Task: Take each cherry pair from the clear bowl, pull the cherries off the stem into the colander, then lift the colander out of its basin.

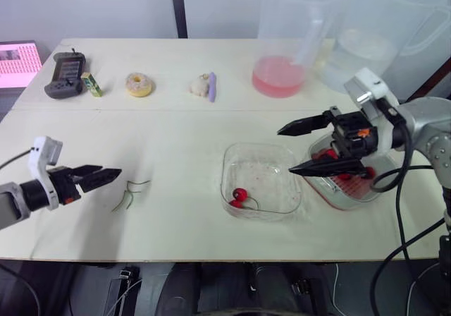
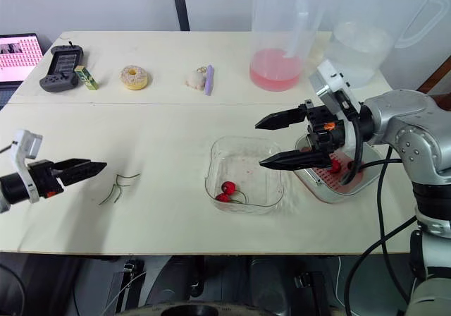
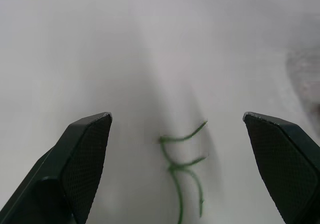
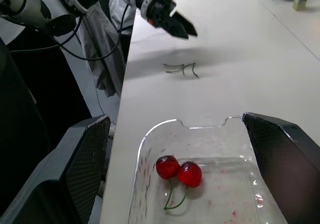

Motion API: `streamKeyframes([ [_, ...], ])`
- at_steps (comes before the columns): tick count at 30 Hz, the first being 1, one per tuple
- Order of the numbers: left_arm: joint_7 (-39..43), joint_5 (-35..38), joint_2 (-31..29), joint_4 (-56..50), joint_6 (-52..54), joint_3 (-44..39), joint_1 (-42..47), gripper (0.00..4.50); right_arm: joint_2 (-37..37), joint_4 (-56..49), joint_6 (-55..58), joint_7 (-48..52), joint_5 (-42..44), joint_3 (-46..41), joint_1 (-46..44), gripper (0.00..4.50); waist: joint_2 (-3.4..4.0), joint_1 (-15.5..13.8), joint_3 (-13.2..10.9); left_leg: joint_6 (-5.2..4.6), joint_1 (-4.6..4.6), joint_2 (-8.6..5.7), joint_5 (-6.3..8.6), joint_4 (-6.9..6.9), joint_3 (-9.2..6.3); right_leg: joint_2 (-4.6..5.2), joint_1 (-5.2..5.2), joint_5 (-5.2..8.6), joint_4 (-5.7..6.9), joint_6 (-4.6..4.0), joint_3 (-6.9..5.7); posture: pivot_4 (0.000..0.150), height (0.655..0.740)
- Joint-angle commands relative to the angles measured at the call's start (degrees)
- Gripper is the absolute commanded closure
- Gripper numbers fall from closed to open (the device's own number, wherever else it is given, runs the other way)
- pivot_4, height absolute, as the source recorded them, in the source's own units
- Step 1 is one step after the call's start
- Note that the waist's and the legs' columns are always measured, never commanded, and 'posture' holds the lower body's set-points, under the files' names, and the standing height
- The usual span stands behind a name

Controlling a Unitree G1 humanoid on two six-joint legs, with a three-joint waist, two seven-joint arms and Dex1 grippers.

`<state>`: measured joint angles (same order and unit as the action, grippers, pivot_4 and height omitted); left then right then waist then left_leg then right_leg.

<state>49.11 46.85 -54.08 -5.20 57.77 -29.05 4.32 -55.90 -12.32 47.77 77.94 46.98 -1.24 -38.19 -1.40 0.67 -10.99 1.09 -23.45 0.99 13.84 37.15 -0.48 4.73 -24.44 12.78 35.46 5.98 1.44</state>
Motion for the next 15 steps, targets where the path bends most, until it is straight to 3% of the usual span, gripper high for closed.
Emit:
streamKeyframes([
  [1, 6.0, -0.7, -3.6, -4.3, -5.4, 2.7, 4.2, 0.08, -1.9, -2.7, 0.9, -1.2, -0.2, -1.6, -0.1, 0.0, 0.0, -0.1, 0.0, 0.0, -0.01, 0.0, 0.0, 0.0, 0.0, 0.01, 0.0, 0.0, 0.0, 0.0, 0.0, 0.15, 0.74],
  [3, 11.4, -4.1, -5.9, -6.9, -11.3, 7.8, 6.2, 0.08, -2.5, -4.3, 2.3, -2.2, 0.4, -2.0, 0.4, 0.0, 0.02, 0.1, 0.0, 0.01, -0.02, -0.01, 0.0, -0.03, 0.04, 0.02, 0.0, 0.0, -0.06, -0.01, 0.02, 0.15, 0.74],
  [6, 15.0, 0.1, -3.8, -8.5, -12.0, 11.9, 16.2, 0.08, -3.4, -8.1, 4.0, -5.4, 0.2, -2.8, 1.3, 0.0, 0.03, -0.3, 0.0, 0.01, -0.03, -0.01, 0.0, -0.05, 0.07, 0.02, -0.01, -0.01, -0.09, -0.01, 0.01, 0.15, 0.74],
  [8, 17.8, -1.1, -2.8, -9.4, -14.5, 15.8, 20.7, 0.08, -4.5, -11.4, 5.8, -9.2, -1.0, -3.1, 2.3, 0.0, 0.02, -0.1, 0.0, 0.01, -0.07, -0.01, 0.0, 0.0, 0.03, 0.0, -0.01, -0.01, -0.07, 0.0, -0.01, 0.15, 0.74],
  [15, 22.0, -2.4, -1.7, -11.9, -17.0, 21.9, 24.1, 0.08, -4.9, -17.0, 12.9, -16.6, -1.2, 1.5, -3.1, 0.0, 0.04, 0.6, 0.0, -0.01, -0.01, 0.03, 0.0, -0.03, 0.08, -0.11, -0.06, -0.01, 0.06, 0.02, 0.06, 0.15, 0.74],
])
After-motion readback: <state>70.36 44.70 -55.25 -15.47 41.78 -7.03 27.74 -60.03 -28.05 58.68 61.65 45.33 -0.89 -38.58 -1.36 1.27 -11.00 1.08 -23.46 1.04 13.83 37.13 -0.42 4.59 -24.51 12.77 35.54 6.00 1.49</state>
